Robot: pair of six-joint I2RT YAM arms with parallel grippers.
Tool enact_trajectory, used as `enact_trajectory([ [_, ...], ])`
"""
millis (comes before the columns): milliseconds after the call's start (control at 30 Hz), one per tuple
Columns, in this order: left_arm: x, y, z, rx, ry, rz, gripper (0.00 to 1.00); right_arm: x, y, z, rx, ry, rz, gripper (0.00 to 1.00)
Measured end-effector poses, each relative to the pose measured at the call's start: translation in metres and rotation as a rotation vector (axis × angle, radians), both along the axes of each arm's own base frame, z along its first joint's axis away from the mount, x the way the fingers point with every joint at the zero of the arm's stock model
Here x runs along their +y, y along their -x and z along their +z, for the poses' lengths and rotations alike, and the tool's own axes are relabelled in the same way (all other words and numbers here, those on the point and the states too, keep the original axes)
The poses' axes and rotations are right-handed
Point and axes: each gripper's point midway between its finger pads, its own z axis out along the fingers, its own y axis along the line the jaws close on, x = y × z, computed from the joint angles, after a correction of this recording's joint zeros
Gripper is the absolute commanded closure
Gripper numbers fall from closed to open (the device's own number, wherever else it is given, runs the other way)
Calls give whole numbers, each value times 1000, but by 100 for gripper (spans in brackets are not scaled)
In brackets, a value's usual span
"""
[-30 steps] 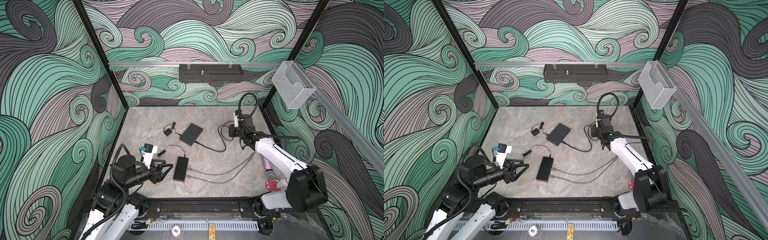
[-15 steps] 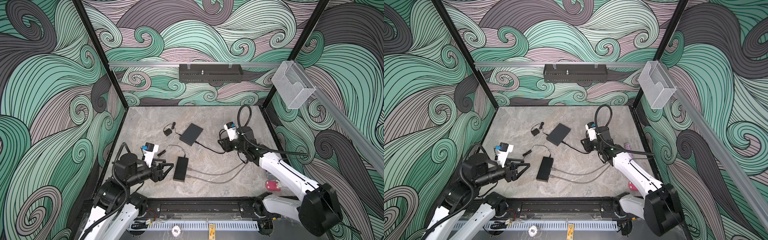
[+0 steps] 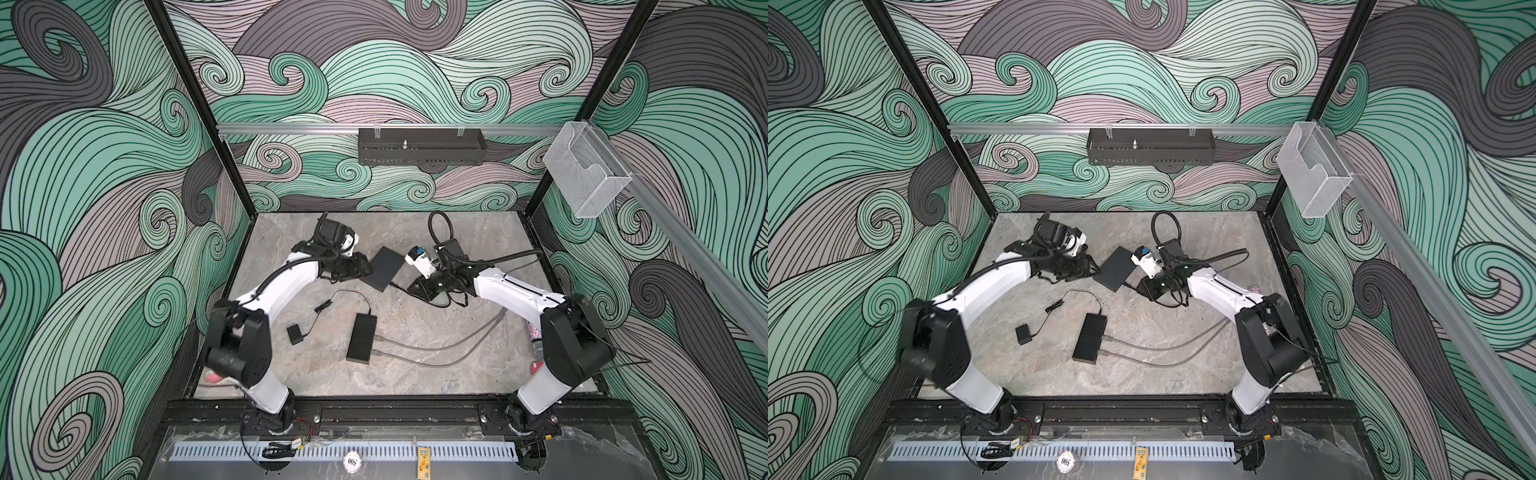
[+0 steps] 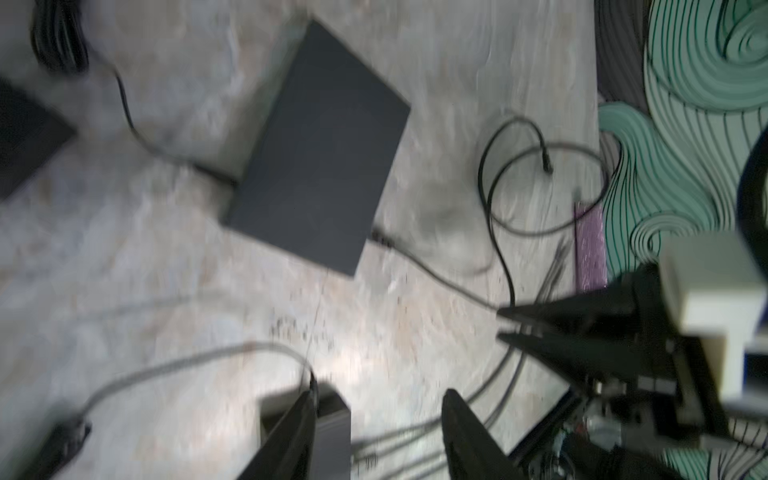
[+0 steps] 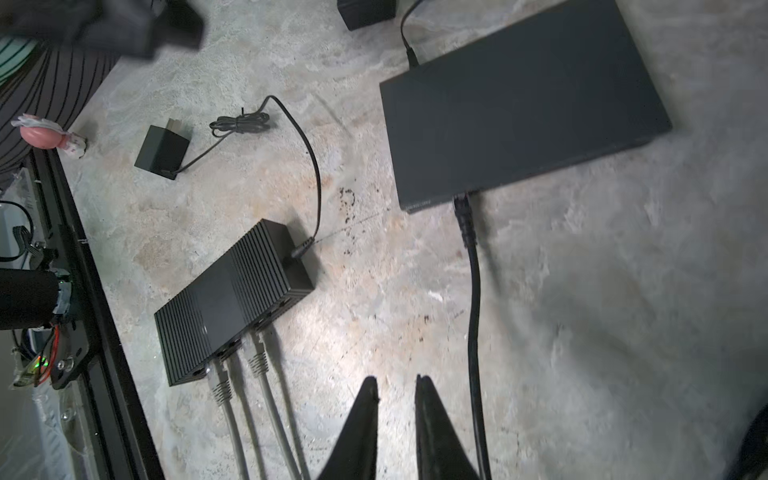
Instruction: Insert the plug into the switch port
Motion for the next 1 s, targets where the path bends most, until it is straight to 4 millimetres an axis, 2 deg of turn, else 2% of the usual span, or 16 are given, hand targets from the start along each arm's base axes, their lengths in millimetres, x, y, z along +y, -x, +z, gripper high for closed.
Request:
enact_trajectory([
  [67,6,-21,-16,38,-9,26,46,7,-6,-5,-32,52,41,76],
  [167,14,-33,-53,142,-28,50,42,13,-11,-18,-58,129,90,66],
  [300,20,-33,-94,263,-61,62,38,8,-15,-39,-79,234,122,64],
  [367,20,-31,-104,302,-72,61,36,3,-16,-49,-79,278,133,65],
  [533,19,-36,-101,304,-70,61,34,3,-30,-63,-96,340,153,64],
  [733,18,-53,-96,278,-47,71,34,11,-46,-76,-119,384,180,62],
  [1000,17,-62,-122,341,-14,110,35,19,-57,-82,-130,410,195,63],
])
